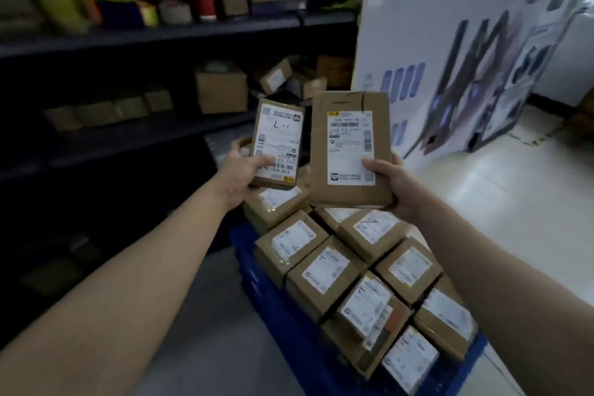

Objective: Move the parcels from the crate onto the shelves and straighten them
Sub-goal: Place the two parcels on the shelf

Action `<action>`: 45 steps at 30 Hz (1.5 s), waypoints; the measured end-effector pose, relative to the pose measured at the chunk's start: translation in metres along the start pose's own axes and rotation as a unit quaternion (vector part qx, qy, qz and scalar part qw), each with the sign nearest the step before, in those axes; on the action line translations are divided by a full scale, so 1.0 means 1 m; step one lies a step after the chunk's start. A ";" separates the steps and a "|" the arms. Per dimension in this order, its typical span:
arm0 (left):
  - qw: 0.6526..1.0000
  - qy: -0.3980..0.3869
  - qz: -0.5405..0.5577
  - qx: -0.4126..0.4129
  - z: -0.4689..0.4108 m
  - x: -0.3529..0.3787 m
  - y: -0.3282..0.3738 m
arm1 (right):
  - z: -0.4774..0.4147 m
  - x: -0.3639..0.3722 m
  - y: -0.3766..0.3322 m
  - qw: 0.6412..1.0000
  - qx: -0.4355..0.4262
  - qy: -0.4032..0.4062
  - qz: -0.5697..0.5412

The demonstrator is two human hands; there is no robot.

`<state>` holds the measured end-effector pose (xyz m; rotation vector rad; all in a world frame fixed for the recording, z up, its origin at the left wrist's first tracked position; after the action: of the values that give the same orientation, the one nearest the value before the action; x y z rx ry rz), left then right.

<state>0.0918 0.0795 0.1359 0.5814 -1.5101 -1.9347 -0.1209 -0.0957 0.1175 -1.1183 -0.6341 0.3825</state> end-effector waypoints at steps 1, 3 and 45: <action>0.999 0.032 0.000 0.006 0.016 -0.035 0.001 | -0.005 0.031 0.002 0.999 0.005 -0.030 0.018; 0.995 0.100 0.005 0.016 0.052 -0.108 0.001 | -0.010 0.099 0.008 0.995 0.010 -0.089 0.048; 0.382 0.885 0.266 0.021 1.002 -0.603 -0.282 | 0.797 0.919 0.547 0.381 0.179 -0.823 0.381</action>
<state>-0.1999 1.2463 0.1004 1.2502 -0.0474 0.0172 0.0831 1.2224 0.1027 -0.0704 -1.5767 2.5254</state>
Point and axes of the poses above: each hand's wrist, its own z-axis away from the middle knuckle, its own x-axis out of the palm, y = z × x, the point moved 6 cm from there along -z, towards the middle knuckle, and after that the axes turned 7 degrees about -z, right-handed, at the moved point
